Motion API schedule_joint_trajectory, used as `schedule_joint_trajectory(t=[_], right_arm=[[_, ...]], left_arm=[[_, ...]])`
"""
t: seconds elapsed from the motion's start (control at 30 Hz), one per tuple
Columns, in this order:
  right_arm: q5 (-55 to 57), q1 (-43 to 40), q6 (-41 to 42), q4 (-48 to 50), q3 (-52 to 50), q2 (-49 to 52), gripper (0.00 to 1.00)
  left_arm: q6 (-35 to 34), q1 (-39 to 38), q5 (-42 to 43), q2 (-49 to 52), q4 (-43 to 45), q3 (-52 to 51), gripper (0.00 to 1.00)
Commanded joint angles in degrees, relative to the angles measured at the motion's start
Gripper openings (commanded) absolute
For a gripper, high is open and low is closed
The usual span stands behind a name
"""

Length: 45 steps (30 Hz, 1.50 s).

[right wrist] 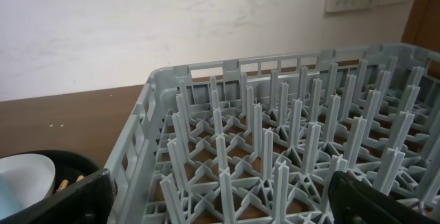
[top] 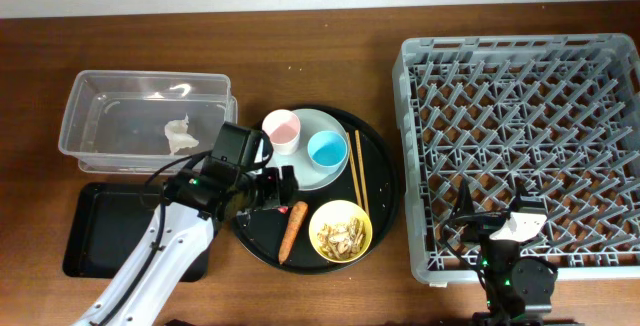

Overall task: Sort waste into correct bins and load items into the dishwasher rack
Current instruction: 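Grasp the red snack wrapper on the tray with the left gripper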

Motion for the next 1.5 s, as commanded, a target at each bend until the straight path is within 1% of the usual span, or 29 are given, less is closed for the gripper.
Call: schedule_joint_trajectory(t=[0.0,0.03,0.07,0.1,0.13,0.17,0.2,0.23,0.27,0.37,0.4,0.47,0.5,0.53,0.57,0.6,0.63,0.7,0.8,1.0,1.1,1.23,1.4,1.43,1.47], right_arm=[[0.5,0.2,0.4,-0.2,-0.4,-0.4,0.98],[0.5,0.2,0.4,-0.2,-0.4,-0.4,0.98],[0.5,0.2,0.4,-0.2,-0.4,-0.4,0.98],[0.5,0.2,0.4,-0.2,-0.4,-0.4,0.98],[0.5,0.2,0.4,-0.2,-0.4,-0.4,0.98],[0.5,0.2,0.4,-0.2,-0.4,-0.4,0.98],[0.5,0.2,0.4,-0.2,-0.4,-0.4,0.98],[0.5,0.2,0.4,-0.2,-0.4,-0.4,0.98],[0.5,0.2,0.4,-0.2,-0.4,-0.4,0.98],[0.5,0.2,0.4,-0.2,-0.4,-0.4,0.98],[0.5,0.2,0.4,-0.2,-0.4,-0.4,0.98],[0.5,0.2,0.4,-0.2,-0.4,-0.4,0.98],[0.5,0.2,0.4,-0.2,-0.4,-0.4,0.98],[0.5,0.2,0.4,-0.2,-0.4,-0.4,0.98],[0.5,0.2,0.4,-0.2,-0.4,-0.4,0.98],[0.5,0.2,0.4,-0.2,-0.4,-0.4,0.98],[0.5,0.2,0.4,-0.2,-0.4,-0.4,0.98],[0.5,0.2,0.4,-0.2,-0.4,-0.4,0.98],[0.5,0.2,0.4,-0.2,-0.4,-0.4,0.98],[0.5,0.2,0.4,-0.2,-0.4,-0.4,0.98],[0.5,0.2,0.4,-0.2,-0.4,-0.4,0.98],[0.5,0.2,0.4,-0.2,-0.4,-0.4,0.98],[0.5,0.2,0.4,-0.2,-0.4,-0.4,0.98],[0.5,0.2,0.4,-0.2,-0.4,-0.4,0.98],[0.5,0.2,0.4,-0.2,-0.4,-0.4,0.98]], left_arm=[[0.3,-0.2,-0.6,-0.4,1.1,-0.5,0.99],[-0.2,-0.2,-0.6,-0.4,1.3,-0.5,0.98],[-2.0,-0.2,-0.6,-0.4,1.3,-0.5,0.80],[-5.5,-0.3,-0.6,-0.4,1.3,-0.6,0.49],[-8.4,-0.5,-0.9,-0.4,1.3,-0.6,0.35],[-11.3,-0.9,-2.2,-0.4,1.3,-0.6,0.28],[-14.0,-1.4,-4.4,-0.4,1.2,-0.6,0.25],[-19.0,-2.6,-8.6,-0.4,0.9,-0.6,0.17],[-22.7,-3.7,-11.6,-0.4,0.4,-0.6,0.12],[-27.6,-7.5,-16.9,-0.1,-0.6,-0.6,0.04],[-28.8,-8.6,-18.1,0.6,-0.7,-0.6,0.04],[-28.9,-9.9,-18.6,3.3,-0.7,-0.6,0.04],[-28.9,-10.1,-18.6,4.9,-0.7,-0.6,0.06],[-28.9,-10.1,-18.6,7.7,-0.6,-0.6,0.15],[-28.9,-10.1,-18.6,9.9,-0.2,-0.6,0.19],[-28.9,-10.1,-18.6,11.5,0.1,-0.6,0.40],[-28.9,-10.1,-18.6,13.6,0.5,-0.6,0.57],[-28.9,-10.1,-18.1,16.4,1.3,-0.6,0.57],[-28.9,-10.1,-15.5,17.9,3.0,-0.6,0.57],[-28.9,-10.1,-15.1,21.8,6.5,-0.6,0.57],[-28.9,-10.1,-15.2,22.0,6.9,-0.6,0.56],[-28.9,-10.1,-15.8,22.1,8.3,-0.6,0.46],[-28.9,-10.1,-15.7,22.1,8.1,-0.9,0.43],[-28.9,-10.1,-15.7,22.1,8.3,-1.2,0.39],[-29.1,-10.1,-15.7,22.1,8.3,-1.4,0.37]])
